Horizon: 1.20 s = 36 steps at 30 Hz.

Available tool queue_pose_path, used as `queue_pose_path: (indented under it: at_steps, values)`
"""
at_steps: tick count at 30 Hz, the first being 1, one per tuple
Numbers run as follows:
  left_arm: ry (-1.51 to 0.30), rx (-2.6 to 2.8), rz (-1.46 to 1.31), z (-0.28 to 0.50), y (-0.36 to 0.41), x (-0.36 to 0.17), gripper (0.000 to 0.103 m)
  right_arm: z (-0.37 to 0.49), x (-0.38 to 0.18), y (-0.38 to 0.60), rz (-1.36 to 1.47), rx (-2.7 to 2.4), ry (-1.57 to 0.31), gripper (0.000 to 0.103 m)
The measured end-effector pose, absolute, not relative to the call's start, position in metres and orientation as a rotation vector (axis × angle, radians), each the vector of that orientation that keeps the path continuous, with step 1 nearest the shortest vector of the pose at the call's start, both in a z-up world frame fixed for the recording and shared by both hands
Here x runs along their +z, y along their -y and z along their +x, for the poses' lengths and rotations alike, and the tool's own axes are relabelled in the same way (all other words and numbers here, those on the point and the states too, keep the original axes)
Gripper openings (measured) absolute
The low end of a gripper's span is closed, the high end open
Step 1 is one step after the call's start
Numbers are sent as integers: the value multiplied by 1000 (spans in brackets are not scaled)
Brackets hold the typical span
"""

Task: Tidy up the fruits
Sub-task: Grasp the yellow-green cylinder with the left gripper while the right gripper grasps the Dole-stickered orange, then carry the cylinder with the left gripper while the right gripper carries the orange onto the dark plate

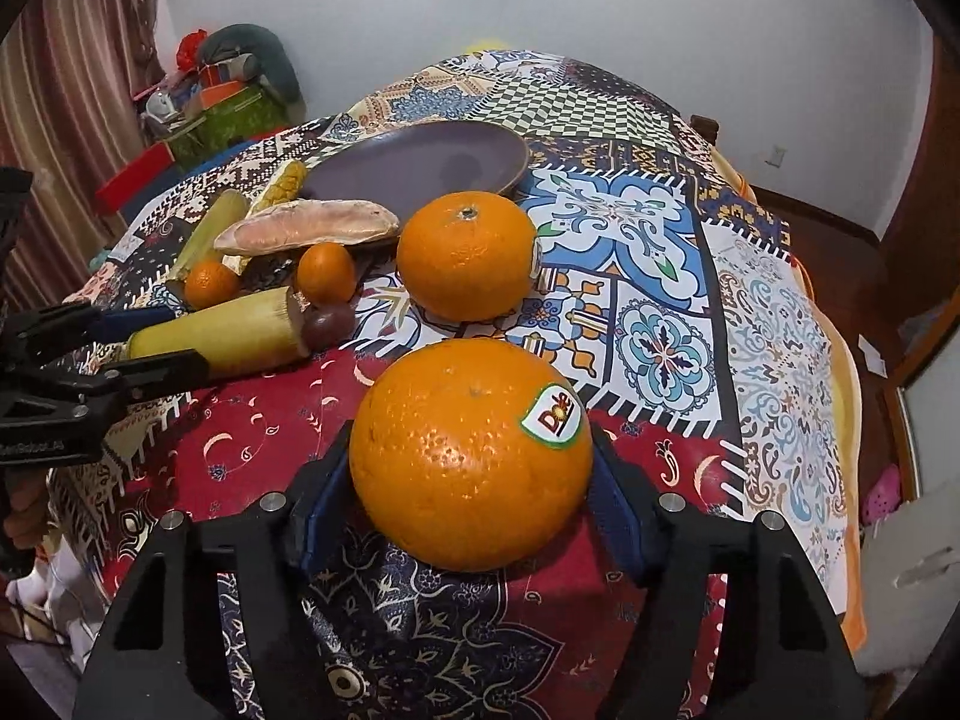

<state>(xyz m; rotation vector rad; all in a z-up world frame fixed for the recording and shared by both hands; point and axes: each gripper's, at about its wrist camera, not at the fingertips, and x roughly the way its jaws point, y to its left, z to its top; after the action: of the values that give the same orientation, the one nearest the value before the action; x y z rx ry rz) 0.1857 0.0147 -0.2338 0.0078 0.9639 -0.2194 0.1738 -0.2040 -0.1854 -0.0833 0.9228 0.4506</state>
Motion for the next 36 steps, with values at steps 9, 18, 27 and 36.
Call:
queue_pose_path:
  at_steps: [9,18,27,36]
  values:
    - [-990,-290,-3,159,-1,-223,36,155,-180,207,-70,465,-927,66]
    - [-1052,-291,-38,176,7,-224,36,151,-179,211,-57,454,-942,66]
    - [-1097,-304,-4,201,17,-233,36,156,-174,211,-59,440,-928,66]
    - [-1094,-291,22,214,27,-246,37,161,-172,213,-37,428,-927,66]
